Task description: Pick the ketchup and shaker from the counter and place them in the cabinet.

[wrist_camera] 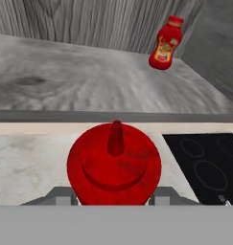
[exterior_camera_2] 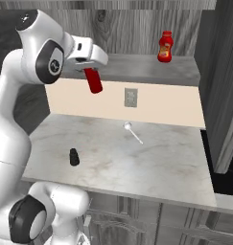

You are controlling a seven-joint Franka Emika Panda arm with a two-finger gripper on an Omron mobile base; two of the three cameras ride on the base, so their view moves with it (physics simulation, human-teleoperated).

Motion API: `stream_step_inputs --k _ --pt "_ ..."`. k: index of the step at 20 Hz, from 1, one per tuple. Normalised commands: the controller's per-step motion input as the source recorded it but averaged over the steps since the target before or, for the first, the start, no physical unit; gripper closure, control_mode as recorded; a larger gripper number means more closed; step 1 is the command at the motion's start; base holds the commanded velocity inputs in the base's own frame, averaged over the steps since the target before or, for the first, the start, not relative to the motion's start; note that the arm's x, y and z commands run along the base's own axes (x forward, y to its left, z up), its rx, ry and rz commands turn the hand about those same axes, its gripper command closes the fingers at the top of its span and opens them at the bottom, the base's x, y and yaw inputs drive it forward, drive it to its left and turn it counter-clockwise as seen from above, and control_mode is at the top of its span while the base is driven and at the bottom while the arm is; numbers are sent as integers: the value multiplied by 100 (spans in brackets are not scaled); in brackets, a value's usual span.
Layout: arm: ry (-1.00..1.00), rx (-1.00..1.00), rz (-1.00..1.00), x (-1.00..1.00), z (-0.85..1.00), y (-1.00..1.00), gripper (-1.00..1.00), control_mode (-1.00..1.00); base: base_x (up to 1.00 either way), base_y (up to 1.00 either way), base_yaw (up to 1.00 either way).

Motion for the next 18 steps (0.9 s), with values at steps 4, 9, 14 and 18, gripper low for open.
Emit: stream_step_inputs --k 4,9,14,18 --pt "-2 -1 0 39 11 0 100 -100 0 0 0" --pt "-1 0 0 30 19 0 100 -100 0 0 0" --pt "-1 0 0 21 24 -2 100 -100 0 0 0" --pt "0 0 0 28 7 -5 100 -100 0 0 0"
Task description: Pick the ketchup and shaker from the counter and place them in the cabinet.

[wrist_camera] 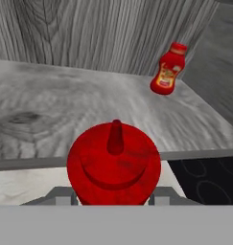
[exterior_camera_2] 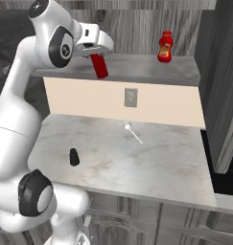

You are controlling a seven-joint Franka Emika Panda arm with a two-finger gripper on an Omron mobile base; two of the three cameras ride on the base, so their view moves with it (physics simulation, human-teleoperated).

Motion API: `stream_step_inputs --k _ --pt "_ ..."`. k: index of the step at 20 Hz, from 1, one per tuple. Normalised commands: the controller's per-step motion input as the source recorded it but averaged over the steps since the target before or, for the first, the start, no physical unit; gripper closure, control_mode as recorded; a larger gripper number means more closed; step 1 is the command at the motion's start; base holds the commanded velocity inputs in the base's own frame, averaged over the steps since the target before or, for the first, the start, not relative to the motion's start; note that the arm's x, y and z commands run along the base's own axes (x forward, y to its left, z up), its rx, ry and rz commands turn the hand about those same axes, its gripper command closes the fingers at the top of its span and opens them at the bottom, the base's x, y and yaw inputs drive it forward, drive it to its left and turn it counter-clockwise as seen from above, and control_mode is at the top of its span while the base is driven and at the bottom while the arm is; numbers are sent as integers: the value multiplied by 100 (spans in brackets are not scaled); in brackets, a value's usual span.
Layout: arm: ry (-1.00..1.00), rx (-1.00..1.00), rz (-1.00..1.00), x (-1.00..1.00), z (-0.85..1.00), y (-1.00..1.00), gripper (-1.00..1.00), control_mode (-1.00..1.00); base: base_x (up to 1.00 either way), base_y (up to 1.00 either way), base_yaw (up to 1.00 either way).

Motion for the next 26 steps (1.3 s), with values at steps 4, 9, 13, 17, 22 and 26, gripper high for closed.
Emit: stream_step_inputs --k 4,9,13,17,22,26 --pt "0 0 0 32 0 -9 100 -100 0 0 0" --pt "-3 0 0 24 0 -4 100 -100 0 0 0" --pt "-4 0 0 11 0 0 100 -100 0 0 0" --pt "-1 0 0 12 -9 0 100 -100 0 0 0" --pt "0 0 1 13 -21 -1 100 -100 0 0 0" --pt "-1 0 2 17 -12 -5 100 -100 0 0 0"
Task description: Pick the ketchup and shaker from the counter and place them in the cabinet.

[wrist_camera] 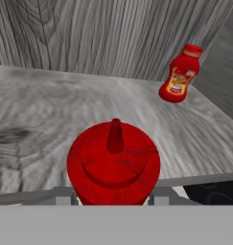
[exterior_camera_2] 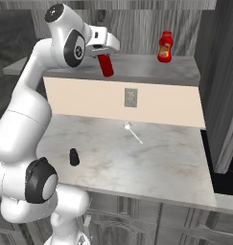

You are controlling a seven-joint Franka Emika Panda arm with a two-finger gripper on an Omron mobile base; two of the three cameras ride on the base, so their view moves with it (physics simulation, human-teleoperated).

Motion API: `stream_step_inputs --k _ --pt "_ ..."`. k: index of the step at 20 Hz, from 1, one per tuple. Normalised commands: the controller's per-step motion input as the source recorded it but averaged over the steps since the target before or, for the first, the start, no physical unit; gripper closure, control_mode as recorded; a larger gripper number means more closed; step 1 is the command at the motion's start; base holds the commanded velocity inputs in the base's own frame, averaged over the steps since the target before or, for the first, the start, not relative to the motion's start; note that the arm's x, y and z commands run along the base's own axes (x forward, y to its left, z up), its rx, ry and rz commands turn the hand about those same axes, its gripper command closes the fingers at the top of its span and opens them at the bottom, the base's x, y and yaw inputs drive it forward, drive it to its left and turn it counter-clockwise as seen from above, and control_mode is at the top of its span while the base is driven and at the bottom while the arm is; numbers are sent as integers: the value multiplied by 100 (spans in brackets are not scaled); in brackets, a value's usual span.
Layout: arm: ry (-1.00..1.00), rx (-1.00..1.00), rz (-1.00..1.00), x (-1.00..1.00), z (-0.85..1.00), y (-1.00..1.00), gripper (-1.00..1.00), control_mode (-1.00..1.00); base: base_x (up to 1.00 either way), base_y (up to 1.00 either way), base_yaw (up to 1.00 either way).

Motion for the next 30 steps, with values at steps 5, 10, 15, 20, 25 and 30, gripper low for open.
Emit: stream_step_inputs --k 5,10,15,20,25,30 --pt "-3 0 1 18 -1 -9 100 -100 0 0 0" --pt "-4 0 0 19 0 -8 100 -100 0 0 0" --pt "-2 0 1 22 -3 -6 100 -100 0 0 0" --pt "-1 0 1 21 -6 -5 100 -100 0 0 0" --pt "0 0 1 23 -1 -6 100 -100 0 0 0" --pt "0 0 1 24 0 -8 100 -100 0 0 0"
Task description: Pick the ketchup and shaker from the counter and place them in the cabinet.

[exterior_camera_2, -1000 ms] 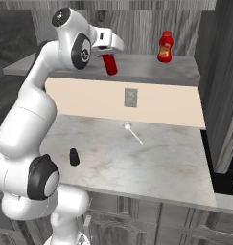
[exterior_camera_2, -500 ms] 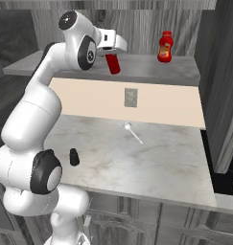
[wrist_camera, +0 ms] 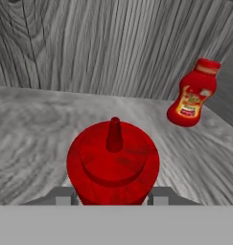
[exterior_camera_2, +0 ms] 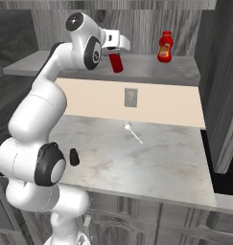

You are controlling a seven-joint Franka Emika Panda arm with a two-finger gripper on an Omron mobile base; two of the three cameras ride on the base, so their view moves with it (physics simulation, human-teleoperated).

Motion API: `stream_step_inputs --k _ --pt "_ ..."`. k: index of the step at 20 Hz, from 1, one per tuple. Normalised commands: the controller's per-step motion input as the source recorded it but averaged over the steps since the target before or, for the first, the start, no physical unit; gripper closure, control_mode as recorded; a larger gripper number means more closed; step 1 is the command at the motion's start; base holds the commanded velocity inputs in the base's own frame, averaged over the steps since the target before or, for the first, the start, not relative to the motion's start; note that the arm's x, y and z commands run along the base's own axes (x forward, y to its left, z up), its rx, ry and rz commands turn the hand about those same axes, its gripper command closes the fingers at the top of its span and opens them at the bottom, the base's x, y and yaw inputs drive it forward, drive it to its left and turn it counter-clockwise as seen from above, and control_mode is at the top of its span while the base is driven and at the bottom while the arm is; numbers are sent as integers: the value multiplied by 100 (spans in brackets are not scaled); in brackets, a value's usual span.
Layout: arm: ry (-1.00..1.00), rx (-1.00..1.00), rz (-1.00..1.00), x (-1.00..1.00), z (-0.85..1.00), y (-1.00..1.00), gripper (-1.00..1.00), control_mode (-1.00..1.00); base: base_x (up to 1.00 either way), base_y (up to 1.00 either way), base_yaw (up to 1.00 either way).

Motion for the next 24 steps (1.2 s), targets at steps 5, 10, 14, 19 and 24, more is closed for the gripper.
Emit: stream_step_inputs --k 5,10,14,19,24 --pt "0 0 1 20 0 -7 100 -100 0 0 0" --pt "0 0 2 20 0 -5 100 -100 0 0 0" --pt "0 0 2 20 -7 -1 100 -100 0 0 0" --pt "0 0 3 25 -12 0 100 -100 0 0 0" --pt "0 0 3 24 -13 0 -100 -100 0 0 0"
